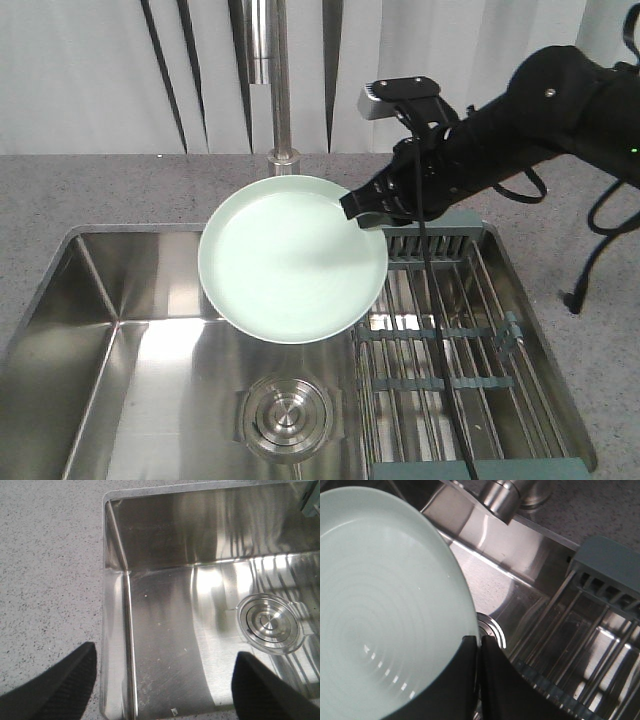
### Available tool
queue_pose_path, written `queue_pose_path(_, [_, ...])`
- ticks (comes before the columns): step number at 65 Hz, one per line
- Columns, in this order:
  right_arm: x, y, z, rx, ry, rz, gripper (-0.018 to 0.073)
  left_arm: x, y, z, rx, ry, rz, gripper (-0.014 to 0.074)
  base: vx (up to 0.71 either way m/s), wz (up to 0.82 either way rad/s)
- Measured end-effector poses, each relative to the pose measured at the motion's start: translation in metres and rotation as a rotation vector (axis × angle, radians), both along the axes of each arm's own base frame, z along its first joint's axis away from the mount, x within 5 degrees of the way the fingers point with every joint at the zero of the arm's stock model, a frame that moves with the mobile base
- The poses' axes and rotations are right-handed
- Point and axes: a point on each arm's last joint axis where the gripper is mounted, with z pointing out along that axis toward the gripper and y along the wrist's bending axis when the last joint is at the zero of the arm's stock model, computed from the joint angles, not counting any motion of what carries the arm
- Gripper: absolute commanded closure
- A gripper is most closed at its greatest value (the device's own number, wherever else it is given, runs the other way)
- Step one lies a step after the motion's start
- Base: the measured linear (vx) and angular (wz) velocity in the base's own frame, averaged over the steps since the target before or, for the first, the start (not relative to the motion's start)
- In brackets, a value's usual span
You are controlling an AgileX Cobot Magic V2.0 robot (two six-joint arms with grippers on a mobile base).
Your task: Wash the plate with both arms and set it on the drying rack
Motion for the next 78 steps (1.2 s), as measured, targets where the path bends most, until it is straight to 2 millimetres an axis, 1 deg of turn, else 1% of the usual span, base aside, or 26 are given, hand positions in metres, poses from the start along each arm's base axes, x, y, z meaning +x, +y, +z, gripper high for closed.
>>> queue_pose_path(4, [-0.009, -0.011, 0.0, 0.002, -0.009, -0.023, 0.0564, 0.0, 0.0, 0.0, 0.0, 0.0, 0.0, 0.0076, 0.0, 0.0])
queue_pose_path(7, [-0.017, -0.018, -0.003, 0.002, -0.005, -0.041, 0.0564, 0.0, 0.0, 0.0, 0.0, 0.0, 0.0, 0.0076, 0.0, 0.0])
queue_pose_path(11, [-0.029, -0.026, -0.003, 0.004, -0.01, -0.061, 0.0564, 0.0, 0.0, 0.0, 0.0, 0.0, 0.0, 0.0076, 0.0, 0.0])
queue_pose_path(14, [-0.04, -0.031, -0.007, 0.0, -0.001, -0.068, 0.0564, 0.0, 0.0, 0.0, 0.0, 0.0, 0.0, 0.0076, 0.0, 0.0])
queue_pose_path(16, [-0.045, -0.033, -0.006, 0.0, -0.005, -0.071, 0.0564, 0.0, 0.0, 0.0, 0.0, 0.0, 0.0, 0.0076, 0.0, 0.0])
queue_pose_path(27, [-0.076, -0.042, -0.015, -0.004, 0.018, -0.08, 0.0564, 0.0, 0.0, 0.0, 0.0, 0.0, 0.0, 0.0076, 0.0, 0.0])
queue_pose_path(37, [-0.093, -0.043, -0.023, 0.001, 0.044, -0.079, 0.0564, 0.0, 0.0, 0.0, 0.0, 0.0, 0.0, 0.0076, 0.0, 0.0])
queue_pose_path(46, [-0.106, -0.032, -0.026, 0.008, 0.05, -0.049, 0.0564, 0.0, 0.0, 0.0, 0.0, 0.0, 0.0, 0.0076, 0.0, 0.0])
queue_pose_path(61, [-0.118, -0.003, -0.026, 0.036, 0.039, 0.005, 0.0564, 0.0, 0.0, 0.0, 0.0, 0.0, 0.0, 0.0076, 0.0, 0.0])
queue_pose_path(72, [-0.115, 0.02, -0.032, 0.044, 0.049, 0.043, 0.0564, 0.0, 0.0, 0.0, 0.0, 0.0, 0.0, 0.0076, 0.0, 0.0])
queue_pose_path(78, [-0.108, 0.034, -0.028, 0.051, 0.037, 0.07, 0.0564, 0.0, 0.0, 0.0, 0.0, 0.0, 0.0, 0.0076, 0.0, 0.0])
